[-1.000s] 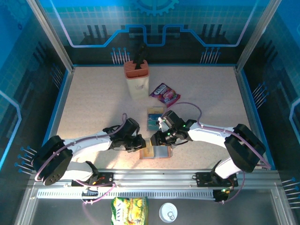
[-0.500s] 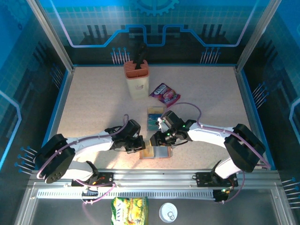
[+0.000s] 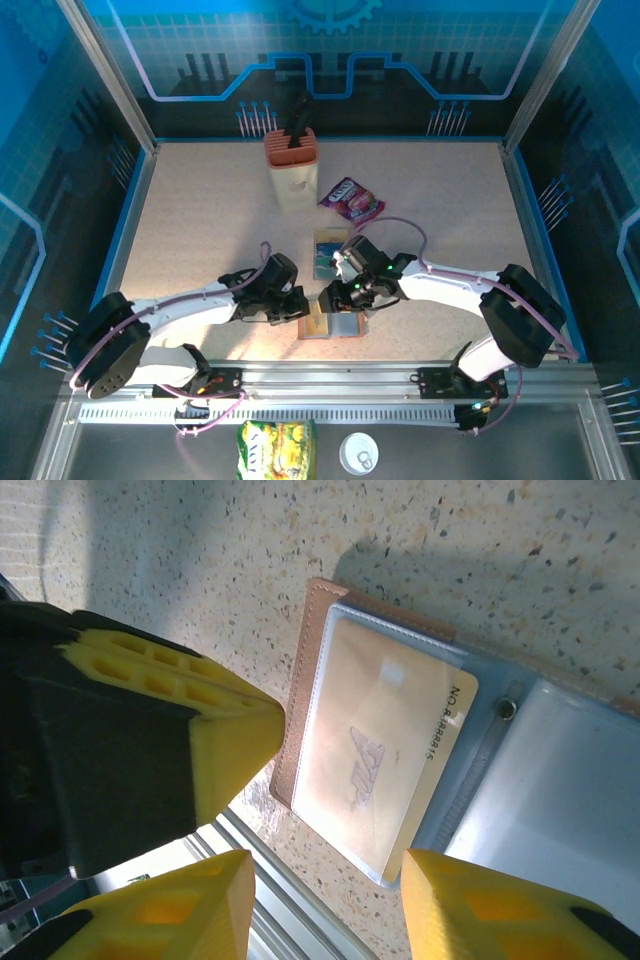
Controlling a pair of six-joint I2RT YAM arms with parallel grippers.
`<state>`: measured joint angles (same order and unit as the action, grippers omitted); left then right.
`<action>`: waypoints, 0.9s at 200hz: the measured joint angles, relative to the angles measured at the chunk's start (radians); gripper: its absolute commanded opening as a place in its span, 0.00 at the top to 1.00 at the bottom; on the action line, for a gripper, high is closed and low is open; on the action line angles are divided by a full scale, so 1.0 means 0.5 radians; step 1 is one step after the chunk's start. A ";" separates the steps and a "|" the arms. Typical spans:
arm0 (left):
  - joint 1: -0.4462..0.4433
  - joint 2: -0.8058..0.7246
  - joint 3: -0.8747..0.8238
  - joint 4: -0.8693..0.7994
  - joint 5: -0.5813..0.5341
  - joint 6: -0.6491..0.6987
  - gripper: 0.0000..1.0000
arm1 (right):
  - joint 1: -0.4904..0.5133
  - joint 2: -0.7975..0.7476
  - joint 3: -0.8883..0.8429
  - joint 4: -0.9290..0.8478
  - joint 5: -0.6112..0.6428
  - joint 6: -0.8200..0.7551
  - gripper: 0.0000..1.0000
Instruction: Take the credit cards out of the card holder
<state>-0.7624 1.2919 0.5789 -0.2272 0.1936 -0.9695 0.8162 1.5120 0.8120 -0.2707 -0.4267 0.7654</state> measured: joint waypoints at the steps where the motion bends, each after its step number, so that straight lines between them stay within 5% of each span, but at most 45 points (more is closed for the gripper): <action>1: 0.000 -0.003 0.000 -0.001 -0.002 0.000 0.93 | 0.001 0.000 0.000 0.000 0.000 0.000 0.57; 180: -0.023 0.170 0.005 0.000 -0.006 0.001 1.00 | 0.034 0.069 0.023 0.029 -0.001 0.001 0.56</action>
<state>-0.7738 1.3769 0.5812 -0.2272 0.1905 -0.9691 0.8330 1.5463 0.8234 -0.2562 -0.4271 0.7658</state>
